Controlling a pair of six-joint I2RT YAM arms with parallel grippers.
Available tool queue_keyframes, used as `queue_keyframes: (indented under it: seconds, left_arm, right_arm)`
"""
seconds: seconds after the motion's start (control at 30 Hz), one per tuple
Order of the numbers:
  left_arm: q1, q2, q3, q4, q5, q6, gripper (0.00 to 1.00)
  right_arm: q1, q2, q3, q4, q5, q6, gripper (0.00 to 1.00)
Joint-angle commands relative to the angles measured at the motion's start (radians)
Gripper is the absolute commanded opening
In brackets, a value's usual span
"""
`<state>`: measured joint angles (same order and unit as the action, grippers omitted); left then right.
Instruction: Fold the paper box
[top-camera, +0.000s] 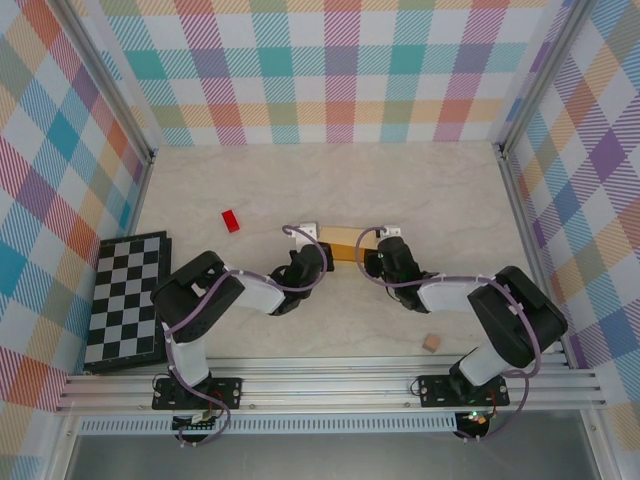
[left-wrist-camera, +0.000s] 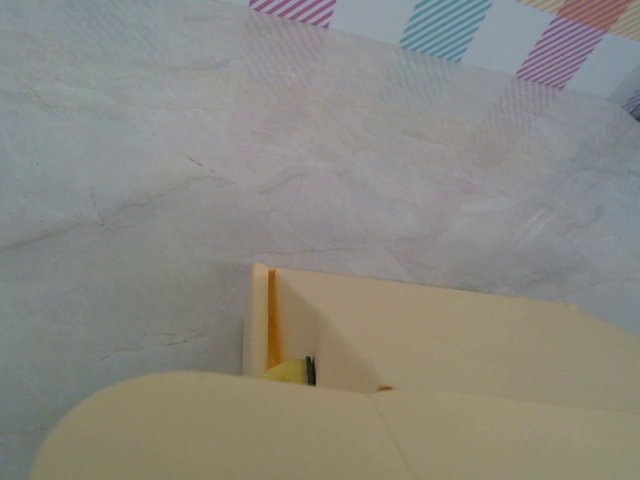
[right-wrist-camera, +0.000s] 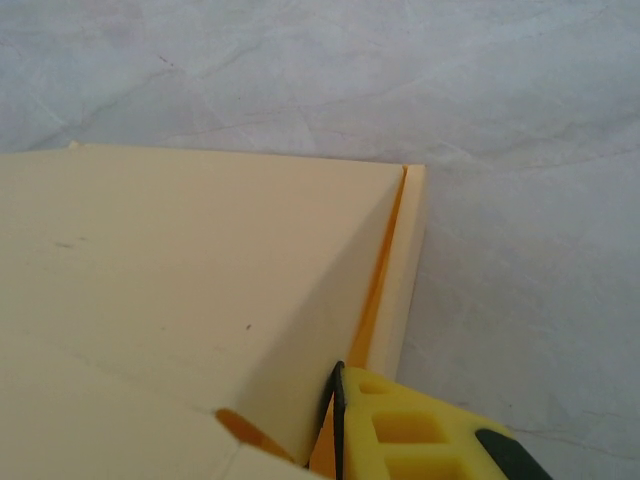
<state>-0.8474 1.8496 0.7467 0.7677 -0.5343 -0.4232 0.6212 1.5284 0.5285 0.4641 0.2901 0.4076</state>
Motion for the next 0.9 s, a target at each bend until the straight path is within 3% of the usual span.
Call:
queue_keyframes:
  seconds: [0.0, 0.07, 0.27, 0.5, 0.67, 0.77, 0.87]
  left_arm:
    - [-0.035, 0.037, -0.029, -0.173, 0.052, 0.042, 0.0]
    - [-0.035, 0.041, -0.036, -0.174, 0.048, 0.068, 0.0]
    - [-0.035, 0.059, -0.055, -0.176, 0.015, 0.125, 0.0]
    - [-0.037, 0.076, -0.05, -0.172, 0.0, 0.183, 0.0]
    - [-0.038, 0.08, -0.044, -0.169, 0.001, 0.2, 0.0]
    - [-0.039, 0.082, -0.04, -0.169, 0.002, 0.203, 0.0]
    - [-0.039, 0.083, -0.036, -0.172, 0.008, 0.201, 0.0]
  right_arm:
    - [0.012, -0.033, -0.013, -0.142, -0.052, 0.029, 0.16]
    - [0.012, -0.05, -0.004, -0.177, -0.062, 0.027, 0.16]
    - [0.009, -0.11, 0.005, -0.319, -0.083, 0.078, 0.39]
    - [0.005, -0.305, -0.009, -0.466, -0.086, 0.074, 0.42]
    - [-0.016, -0.534, 0.115, -0.74, -0.036, 0.01, 0.46]
    - [-0.038, -0.569, 0.22, -0.815, -0.008, -0.05, 0.47]
    - [-0.073, -0.485, 0.327, -0.794, -0.064, -0.098, 0.48]
